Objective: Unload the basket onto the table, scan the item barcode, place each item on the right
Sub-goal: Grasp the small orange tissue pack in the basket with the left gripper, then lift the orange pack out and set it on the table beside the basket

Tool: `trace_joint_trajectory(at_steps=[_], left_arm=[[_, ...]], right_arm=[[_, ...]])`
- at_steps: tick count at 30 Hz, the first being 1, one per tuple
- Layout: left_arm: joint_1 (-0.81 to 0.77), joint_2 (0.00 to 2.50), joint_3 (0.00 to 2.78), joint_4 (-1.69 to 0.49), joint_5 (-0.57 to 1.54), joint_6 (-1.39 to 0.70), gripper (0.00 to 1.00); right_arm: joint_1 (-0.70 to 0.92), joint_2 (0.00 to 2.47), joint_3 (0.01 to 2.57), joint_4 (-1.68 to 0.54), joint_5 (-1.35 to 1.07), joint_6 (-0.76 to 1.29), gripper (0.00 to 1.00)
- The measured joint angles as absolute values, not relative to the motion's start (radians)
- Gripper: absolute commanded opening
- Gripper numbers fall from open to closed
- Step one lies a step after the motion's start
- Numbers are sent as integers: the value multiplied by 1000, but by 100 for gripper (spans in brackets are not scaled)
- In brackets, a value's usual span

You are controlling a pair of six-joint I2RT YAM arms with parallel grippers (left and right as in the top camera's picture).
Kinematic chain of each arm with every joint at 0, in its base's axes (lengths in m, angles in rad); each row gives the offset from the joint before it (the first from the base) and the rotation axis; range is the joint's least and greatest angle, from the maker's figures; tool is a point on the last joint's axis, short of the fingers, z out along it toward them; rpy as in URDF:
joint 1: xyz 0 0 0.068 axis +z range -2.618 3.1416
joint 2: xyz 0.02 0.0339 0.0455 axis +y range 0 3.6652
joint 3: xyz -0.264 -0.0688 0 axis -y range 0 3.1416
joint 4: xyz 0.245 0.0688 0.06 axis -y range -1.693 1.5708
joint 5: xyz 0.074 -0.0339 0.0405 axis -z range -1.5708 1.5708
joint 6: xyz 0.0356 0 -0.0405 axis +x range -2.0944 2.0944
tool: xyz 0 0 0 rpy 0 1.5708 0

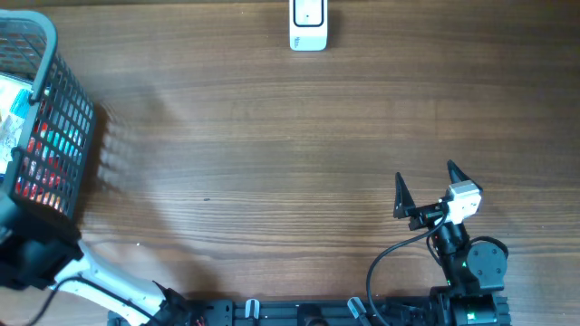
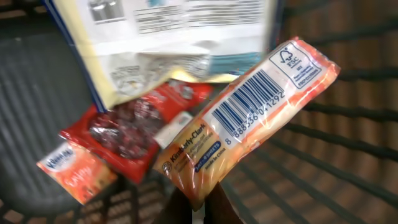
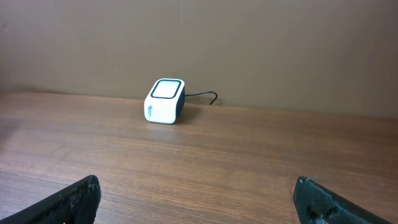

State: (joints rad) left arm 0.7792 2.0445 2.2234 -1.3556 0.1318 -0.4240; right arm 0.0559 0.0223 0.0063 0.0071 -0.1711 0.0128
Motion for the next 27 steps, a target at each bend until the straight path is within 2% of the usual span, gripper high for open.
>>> trace_joint_trajectory(at_steps=[12,23,27], left_arm=[[743,1899,2223,-1439,494,-424,4],[640,1815,2223,-1382,548,-393,4],[624,1750,2225,-1475,548,-387,4]], right_arm=[[56,22,6,7,-171,13,100],[56,22,6,7,-171,13,100],[56,22,6,7,-171,13,100]])
